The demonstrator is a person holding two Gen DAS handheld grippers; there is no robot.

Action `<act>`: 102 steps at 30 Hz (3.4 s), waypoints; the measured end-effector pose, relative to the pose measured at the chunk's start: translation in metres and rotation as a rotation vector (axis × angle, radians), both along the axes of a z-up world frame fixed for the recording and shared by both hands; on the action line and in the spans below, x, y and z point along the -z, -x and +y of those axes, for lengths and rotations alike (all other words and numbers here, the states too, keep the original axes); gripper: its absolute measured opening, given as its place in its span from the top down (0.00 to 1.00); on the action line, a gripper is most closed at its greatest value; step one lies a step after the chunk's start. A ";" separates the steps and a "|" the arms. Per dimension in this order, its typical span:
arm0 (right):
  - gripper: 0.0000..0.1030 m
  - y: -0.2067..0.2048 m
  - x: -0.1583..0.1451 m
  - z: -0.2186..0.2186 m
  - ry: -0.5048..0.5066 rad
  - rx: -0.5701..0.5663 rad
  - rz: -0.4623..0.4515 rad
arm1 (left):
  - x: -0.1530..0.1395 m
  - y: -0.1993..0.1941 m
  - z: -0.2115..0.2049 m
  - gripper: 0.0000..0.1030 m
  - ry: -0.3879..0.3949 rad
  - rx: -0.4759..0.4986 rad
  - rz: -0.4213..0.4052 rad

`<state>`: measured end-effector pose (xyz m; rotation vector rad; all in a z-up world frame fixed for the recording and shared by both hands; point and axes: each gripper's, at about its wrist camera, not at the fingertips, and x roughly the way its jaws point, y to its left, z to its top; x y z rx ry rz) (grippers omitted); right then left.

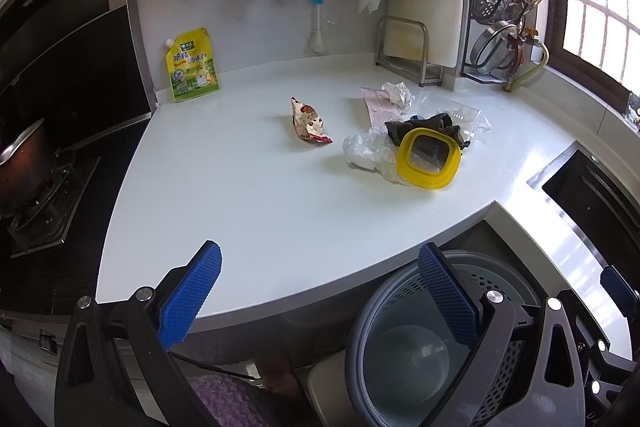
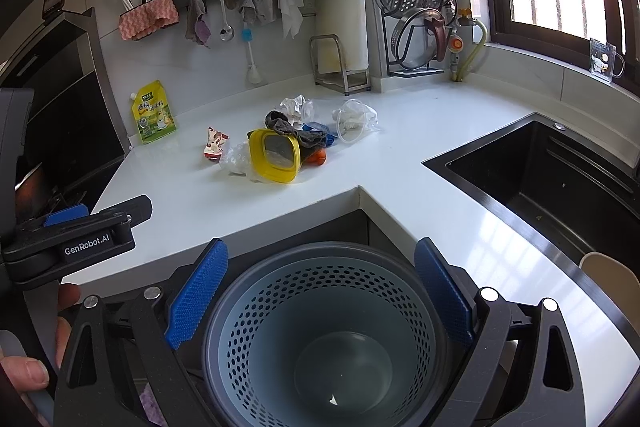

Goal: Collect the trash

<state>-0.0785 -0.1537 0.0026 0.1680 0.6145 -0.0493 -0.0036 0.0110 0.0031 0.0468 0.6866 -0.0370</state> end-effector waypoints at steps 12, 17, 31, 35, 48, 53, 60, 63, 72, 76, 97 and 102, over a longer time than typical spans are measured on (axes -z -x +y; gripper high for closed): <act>0.13 0.001 -0.001 0.002 0.005 -0.004 -0.002 | 0.001 0.000 0.001 0.06 0.003 -0.001 -0.001; 0.13 0.000 -0.002 0.003 0.006 -0.005 -0.004 | 0.001 0.000 0.001 0.06 0.002 -0.002 -0.001; 0.13 0.000 0.001 0.003 0.002 -0.004 -0.003 | 0.003 0.000 0.003 0.06 -0.003 -0.002 0.000; 0.13 -0.001 0.000 0.003 0.002 -0.005 -0.003 | 0.003 0.000 0.003 0.06 -0.001 -0.002 0.001; 0.13 -0.001 0.002 0.003 0.003 -0.005 0.000 | 0.006 0.001 0.004 0.06 -0.002 -0.002 0.003; 0.13 -0.001 0.002 0.003 0.003 -0.005 -0.001 | 0.005 0.001 0.003 0.06 -0.002 -0.002 0.003; 0.13 -0.002 0.004 0.004 0.004 -0.005 0.003 | 0.005 0.001 0.004 0.06 -0.003 -0.001 0.003; 0.13 -0.005 0.006 0.004 0.005 -0.005 0.009 | 0.008 0.000 0.005 0.06 -0.007 0.001 0.005; 0.13 -0.019 0.015 0.000 0.004 0.001 0.035 | 0.019 -0.015 0.013 0.06 -0.021 -0.030 0.015; 0.13 -0.036 0.019 -0.003 0.000 -0.004 0.042 | 0.025 -0.028 0.017 0.06 -0.009 -0.038 0.030; 0.13 -0.176 0.050 -0.001 -0.029 -0.028 0.099 | 0.050 -0.087 0.025 0.06 0.007 -0.024 0.097; 0.13 -0.193 0.054 0.005 -0.017 -0.038 0.094 | 0.053 -0.091 0.029 0.06 0.025 -0.026 0.108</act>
